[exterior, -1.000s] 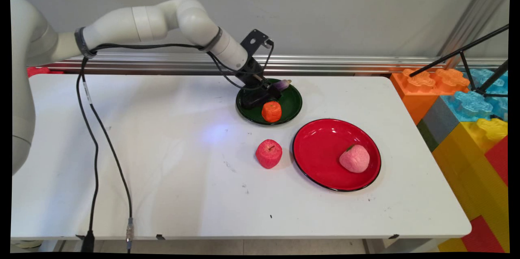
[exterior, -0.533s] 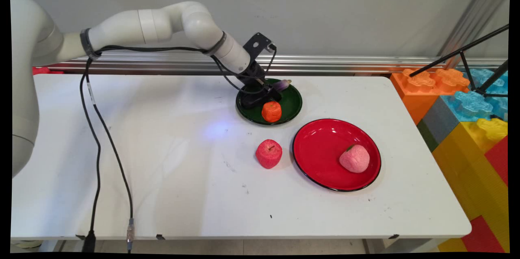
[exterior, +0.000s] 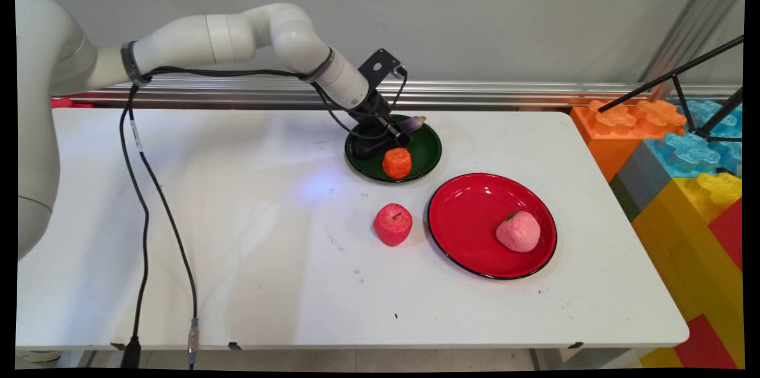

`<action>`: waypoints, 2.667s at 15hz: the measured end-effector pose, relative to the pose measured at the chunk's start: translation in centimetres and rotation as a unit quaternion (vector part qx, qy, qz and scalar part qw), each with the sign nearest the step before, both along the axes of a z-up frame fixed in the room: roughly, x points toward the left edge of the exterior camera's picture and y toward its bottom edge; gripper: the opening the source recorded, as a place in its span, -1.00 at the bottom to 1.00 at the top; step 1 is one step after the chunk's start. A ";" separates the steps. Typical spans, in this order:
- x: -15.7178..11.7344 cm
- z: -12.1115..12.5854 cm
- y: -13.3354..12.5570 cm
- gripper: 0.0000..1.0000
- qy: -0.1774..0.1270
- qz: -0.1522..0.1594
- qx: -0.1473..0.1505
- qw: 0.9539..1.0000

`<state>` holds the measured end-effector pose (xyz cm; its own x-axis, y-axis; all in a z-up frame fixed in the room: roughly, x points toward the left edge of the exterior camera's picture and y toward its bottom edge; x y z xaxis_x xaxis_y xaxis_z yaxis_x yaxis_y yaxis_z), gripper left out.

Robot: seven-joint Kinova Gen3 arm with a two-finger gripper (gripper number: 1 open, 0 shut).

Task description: Pick up the eggplant from the green plate, then place the picked object on the table

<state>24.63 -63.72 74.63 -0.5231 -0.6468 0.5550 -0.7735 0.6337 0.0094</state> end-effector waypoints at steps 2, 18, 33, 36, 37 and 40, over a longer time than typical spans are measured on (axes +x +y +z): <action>-0.1 0.0 0.0 -1.00 -0.003 -0.003 -0.001 1.000; -1.8 8.4 0.7 -1.00 0.017 -0.010 -0.040 0.999; -9.0 16.9 13.1 -1.00 0.096 -0.103 0.025 0.990; -9.6 16.3 15.7 -1.00 0.097 -0.113 0.051 0.988; -9.5 15.9 16.6 -1.00 0.096 -0.116 0.060 0.987; -9.3 14.6 18.7 -1.00 0.088 -0.125 0.080 0.985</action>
<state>15.31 -45.00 89.23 -0.5822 -0.5955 0.5535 -0.5702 0.7844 0.2441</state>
